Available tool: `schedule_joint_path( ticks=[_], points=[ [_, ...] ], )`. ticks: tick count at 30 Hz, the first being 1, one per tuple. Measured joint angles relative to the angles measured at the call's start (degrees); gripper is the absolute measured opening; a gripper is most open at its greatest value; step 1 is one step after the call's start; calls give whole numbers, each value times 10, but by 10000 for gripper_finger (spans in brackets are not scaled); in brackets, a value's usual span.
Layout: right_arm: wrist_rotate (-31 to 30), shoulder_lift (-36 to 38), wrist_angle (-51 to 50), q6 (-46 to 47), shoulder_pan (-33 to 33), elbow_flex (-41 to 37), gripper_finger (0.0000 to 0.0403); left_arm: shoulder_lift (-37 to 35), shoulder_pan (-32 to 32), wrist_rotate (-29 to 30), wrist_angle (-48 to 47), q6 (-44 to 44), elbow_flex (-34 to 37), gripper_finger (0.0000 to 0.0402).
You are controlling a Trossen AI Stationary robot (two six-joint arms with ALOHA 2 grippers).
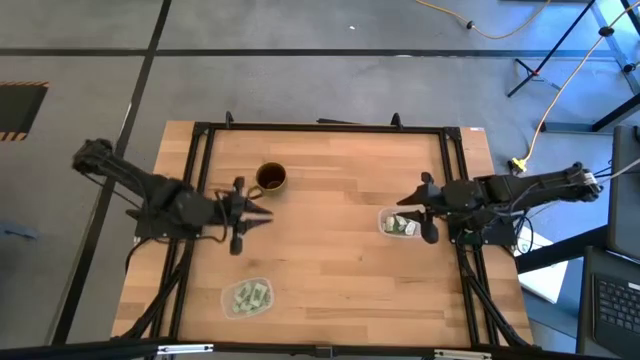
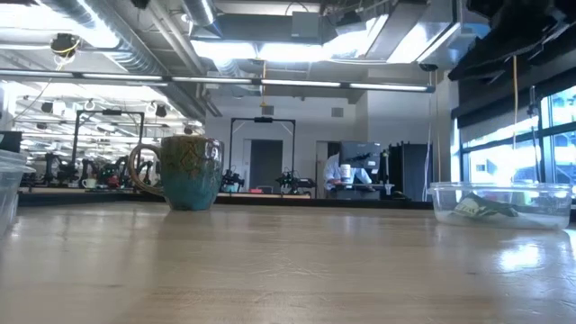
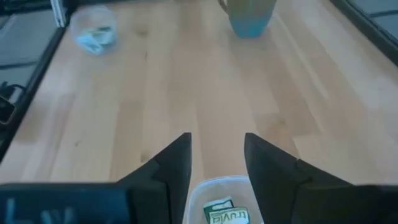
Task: Pick and place Stevia / Truvia into bins
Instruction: Return to Home Position
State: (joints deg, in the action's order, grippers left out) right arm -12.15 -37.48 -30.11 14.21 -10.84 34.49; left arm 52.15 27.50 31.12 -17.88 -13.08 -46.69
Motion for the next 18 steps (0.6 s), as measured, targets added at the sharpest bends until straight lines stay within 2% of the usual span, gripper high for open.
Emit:
schedule_joint_path(
  ticks=[5, 9, 14, 18],
  points=[
    [45, 56, 61, -40, 43, -54, 151, -60, -77, -28, -35, 33, 1, 72],
    [71, 99, 85, -70, 78, -86, 151, -108, -111, -58, -32, 47, 18, 72],
    [81, 149, 86, -88, 113, -99, 151, -187, -129, -72, 33, 59, 100, 72],
    [126, 187, 91, -91, 130, -118, 151, -254, -131, -84, 95, 65, 182, 72]
  ],
)
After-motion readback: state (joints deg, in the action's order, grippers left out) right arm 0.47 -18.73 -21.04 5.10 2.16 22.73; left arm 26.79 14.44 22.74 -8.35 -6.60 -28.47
